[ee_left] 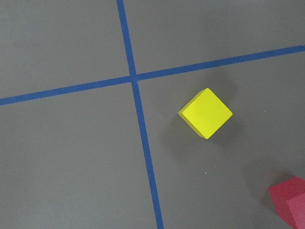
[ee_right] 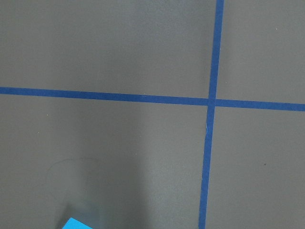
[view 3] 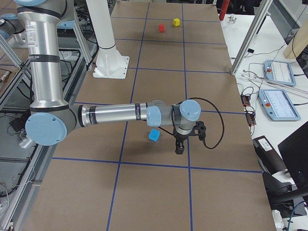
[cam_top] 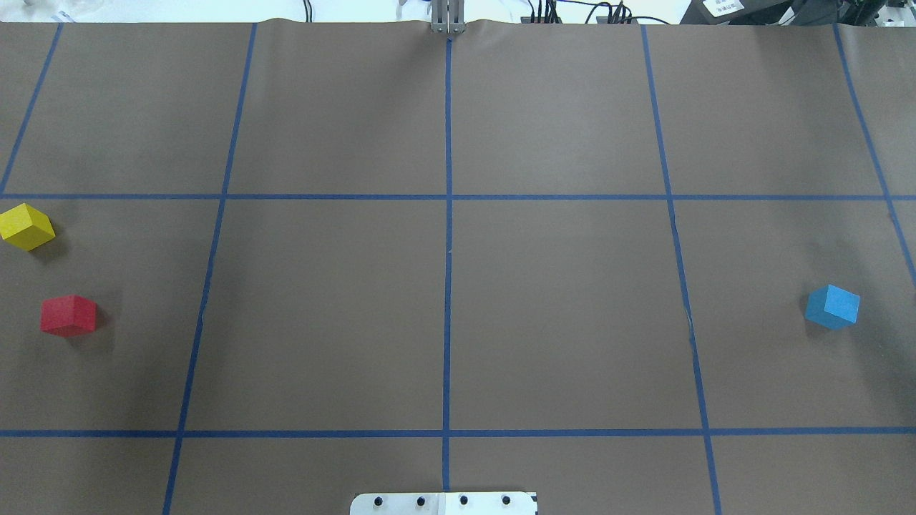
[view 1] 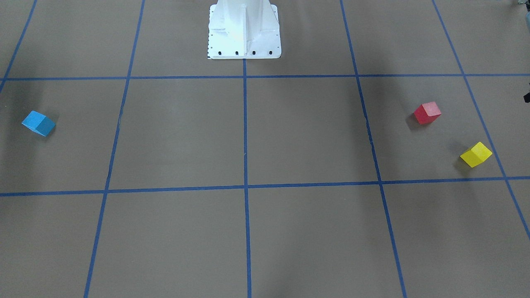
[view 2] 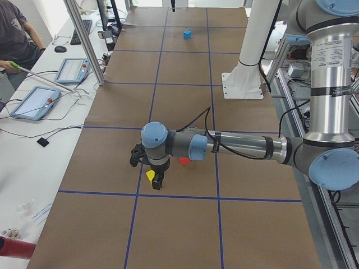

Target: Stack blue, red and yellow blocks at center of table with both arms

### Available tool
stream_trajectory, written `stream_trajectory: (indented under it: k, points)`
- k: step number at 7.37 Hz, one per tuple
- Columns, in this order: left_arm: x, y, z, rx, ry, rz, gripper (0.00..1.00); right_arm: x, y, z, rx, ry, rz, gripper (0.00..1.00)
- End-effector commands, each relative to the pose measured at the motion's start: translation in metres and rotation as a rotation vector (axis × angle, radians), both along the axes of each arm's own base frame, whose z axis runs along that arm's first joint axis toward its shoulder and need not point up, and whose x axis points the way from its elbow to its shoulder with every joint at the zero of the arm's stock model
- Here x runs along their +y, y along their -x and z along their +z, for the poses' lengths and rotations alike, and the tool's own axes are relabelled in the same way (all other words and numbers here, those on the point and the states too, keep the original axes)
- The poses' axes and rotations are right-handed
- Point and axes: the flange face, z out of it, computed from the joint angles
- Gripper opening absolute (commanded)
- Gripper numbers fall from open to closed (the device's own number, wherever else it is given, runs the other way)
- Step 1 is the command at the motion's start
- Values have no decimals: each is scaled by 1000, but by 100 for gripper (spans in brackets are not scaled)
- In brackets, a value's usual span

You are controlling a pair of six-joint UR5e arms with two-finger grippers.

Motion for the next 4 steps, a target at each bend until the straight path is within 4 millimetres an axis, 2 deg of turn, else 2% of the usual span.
stream_trajectory:
  k: [1, 3, 4]
  points:
    - [-1, 0, -1, -3, 2, 1, 100, 1, 0, 3, 0, 6, -1, 100]
    - [-1, 0, 2, -3, 1, 3, 100, -5, 1, -9, -10, -48, 0, 100]
    - [-1, 0, 2, -3, 0, 4, 100, -5, 1, -5, -11, -48, -1, 100]
